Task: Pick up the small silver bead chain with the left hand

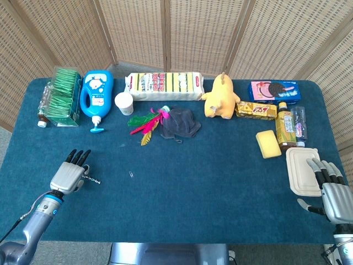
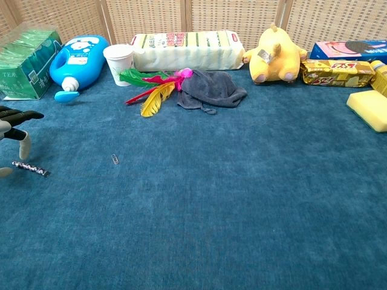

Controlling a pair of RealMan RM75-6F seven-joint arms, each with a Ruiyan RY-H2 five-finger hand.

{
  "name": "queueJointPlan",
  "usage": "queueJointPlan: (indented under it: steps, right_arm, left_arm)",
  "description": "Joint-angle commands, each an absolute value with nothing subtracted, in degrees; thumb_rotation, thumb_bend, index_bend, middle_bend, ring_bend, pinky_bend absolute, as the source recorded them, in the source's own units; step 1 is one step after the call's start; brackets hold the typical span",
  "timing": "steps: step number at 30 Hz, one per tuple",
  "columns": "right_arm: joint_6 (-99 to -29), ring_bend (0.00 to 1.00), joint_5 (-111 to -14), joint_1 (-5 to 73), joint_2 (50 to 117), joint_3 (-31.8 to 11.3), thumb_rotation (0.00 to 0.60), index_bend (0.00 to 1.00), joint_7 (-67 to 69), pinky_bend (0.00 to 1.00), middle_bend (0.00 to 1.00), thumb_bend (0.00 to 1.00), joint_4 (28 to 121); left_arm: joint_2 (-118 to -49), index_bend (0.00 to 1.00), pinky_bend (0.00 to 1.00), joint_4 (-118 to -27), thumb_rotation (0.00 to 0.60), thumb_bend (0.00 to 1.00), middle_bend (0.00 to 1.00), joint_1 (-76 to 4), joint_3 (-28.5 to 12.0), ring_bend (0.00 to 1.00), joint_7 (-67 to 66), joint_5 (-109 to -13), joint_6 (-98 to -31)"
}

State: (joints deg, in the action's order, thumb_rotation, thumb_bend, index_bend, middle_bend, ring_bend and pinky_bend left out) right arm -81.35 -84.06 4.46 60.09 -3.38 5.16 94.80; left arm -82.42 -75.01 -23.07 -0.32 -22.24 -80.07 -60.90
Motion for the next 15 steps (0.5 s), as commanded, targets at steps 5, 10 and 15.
queueJointPlan:
  steps: [5,10,15]
  right_arm:
    - [-81.5,0.00,-84.1,4.4,59.9,-3.4,0.600,0.00,5.6,0.00,0.00,0.00,94.8]
    - [-81.4,0.00,-84.2,4.4,59.8,-3.3,0.600,0.00,5.8,0.00,0.00,0.00,94.9]
    - [-81.6,0.00,-84.2,4.3,59.7,-3.3,0.600,0.00,5.9,0.00,0.00,0.00,95.0]
  left_arm:
    - [-82.3,0.44,0.00,-74.8,0.600,0.61,0.00,-23.3,-0.4,0.00,-22.4,-79.9,-61.1]
    - [-82.6,0.44,0.00,-74.7,0.600,0.61,0.00,-23.3,-0.2,0.00,-22.7,-79.8,-61.1]
    - [-83.0,0.44,0.00,-74.4,0.600,0.61,0.00,-23.5,-0.1,0.00,-23.3,-80.0,-61.3]
